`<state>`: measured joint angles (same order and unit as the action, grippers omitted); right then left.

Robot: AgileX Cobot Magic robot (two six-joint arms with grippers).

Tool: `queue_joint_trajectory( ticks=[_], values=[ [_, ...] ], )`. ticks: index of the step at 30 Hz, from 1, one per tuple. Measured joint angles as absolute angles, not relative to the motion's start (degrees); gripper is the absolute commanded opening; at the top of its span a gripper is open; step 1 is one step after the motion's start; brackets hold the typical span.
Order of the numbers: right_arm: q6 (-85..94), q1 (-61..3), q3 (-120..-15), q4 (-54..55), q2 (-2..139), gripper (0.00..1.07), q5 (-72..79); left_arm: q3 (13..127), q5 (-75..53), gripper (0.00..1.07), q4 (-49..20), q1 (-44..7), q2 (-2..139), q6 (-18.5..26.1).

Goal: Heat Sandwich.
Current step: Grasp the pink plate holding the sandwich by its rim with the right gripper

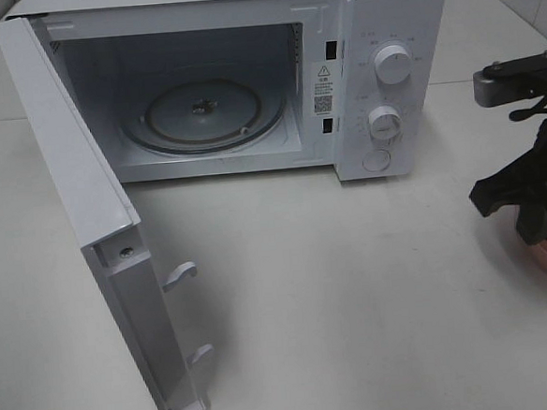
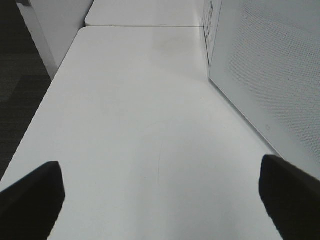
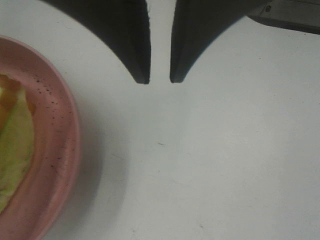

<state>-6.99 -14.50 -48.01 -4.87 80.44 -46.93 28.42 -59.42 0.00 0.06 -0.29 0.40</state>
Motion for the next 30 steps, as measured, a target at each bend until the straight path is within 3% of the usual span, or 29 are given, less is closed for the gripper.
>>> queue_joint_trajectory(
  ticks=[3,6,8,9,12,13,14,15,17,30],
  values=[
    [-5.5,-12.38,-49.22,-4.87,80.39,0.32,-47.67,28.42,-59.42,1.05,0.0,0.06,-0.29,0.4],
    [-2.81,-7.68,-51.51,-4.87,80.39,0.47,-47.96,28.42,-59.42,1.05,0.0,0.06,-0.29,0.4],
    [-2.23,-6.53,-52.02,-4.87,80.39,0.51,-47.96,28.42,-59.42,1.05,0.0,0.06,-0.29,0.4],
    [-0.74,-4.64,-52.71,-4.87,80.39,0.63,-47.84,28.42,-59.42,1.05,0.0,0.06,-0.29,0.4],
    [2.01,-1.72,-53.06,-4.87,80.39,0.8,-46.01,28.42,-59.42,1.05,0.0,0.06,-0.29,0.4],
    [2.01,-1.72,-53.06,-4.87,80.39,0.8,-46.01,28.42,-59.42,1.05,0.0,0.06,-0.29,0.4],
    [2.29,-1.2,-53.06,-4.87,80.44,0.9,-45.44,28.42,-59.42,1.05,0.0,0.06,-0.29,0.4],
    [2.58,-0.86,-53.06,-4.87,80.5,0.94,-44.98,28.42,-59.42,1.05,0.0,0.06,-0.29,0.4],
    [3.15,-0.63,-53.06,-4.87,81.19,0.96,-44.4,28.42,-59.42,1.05,0.0,0.06,-0.29,0.4],
    [4.64,-0.63,-57.01,-4.87,94.19,0.88,-43.77,28.42,-59.42,1.05,0.0,0.06,-0.29,0.4]
  ],
)
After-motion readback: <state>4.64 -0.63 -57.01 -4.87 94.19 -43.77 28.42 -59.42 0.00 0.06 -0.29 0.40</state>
